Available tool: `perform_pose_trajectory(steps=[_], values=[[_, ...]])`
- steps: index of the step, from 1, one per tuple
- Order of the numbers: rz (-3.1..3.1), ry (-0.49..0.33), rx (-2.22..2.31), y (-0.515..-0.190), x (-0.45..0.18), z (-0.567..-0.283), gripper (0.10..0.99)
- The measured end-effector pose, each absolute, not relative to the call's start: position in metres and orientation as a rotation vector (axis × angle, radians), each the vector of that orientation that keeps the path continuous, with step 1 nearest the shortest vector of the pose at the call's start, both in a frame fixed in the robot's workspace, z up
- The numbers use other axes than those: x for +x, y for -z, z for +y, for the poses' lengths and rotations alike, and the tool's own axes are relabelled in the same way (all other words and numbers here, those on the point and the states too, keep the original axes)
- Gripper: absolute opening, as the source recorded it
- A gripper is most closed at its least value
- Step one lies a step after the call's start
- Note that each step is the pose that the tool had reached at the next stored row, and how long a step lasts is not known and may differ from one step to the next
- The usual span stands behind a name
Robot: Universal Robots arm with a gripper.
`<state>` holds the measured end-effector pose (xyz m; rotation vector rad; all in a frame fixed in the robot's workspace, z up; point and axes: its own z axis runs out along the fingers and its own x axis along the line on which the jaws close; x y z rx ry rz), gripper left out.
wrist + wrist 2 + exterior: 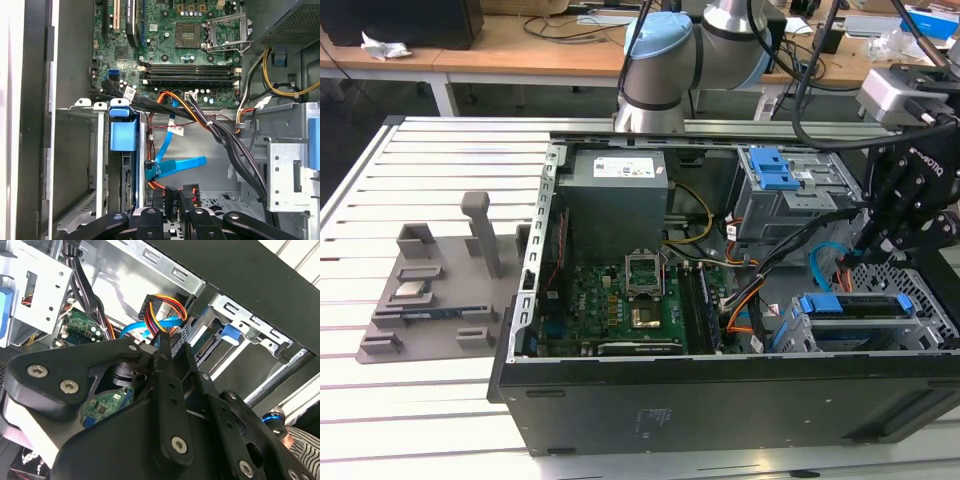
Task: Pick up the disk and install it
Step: 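Insert the first disk wire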
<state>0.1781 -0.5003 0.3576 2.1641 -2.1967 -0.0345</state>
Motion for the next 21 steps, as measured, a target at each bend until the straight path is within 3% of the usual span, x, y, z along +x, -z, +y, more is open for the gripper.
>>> perform_pose_trajectory(steps=[6, 9, 21], values=[[-2.197, 0.035, 2.164, -0.358, 0.178, -0.501, 0.271], [-2.197, 0.035, 2.164, -0.358, 0.178, -0.501, 0.165], [-2.197, 0.035, 2.164, -0.358, 0.178, -0.522, 0.165]])
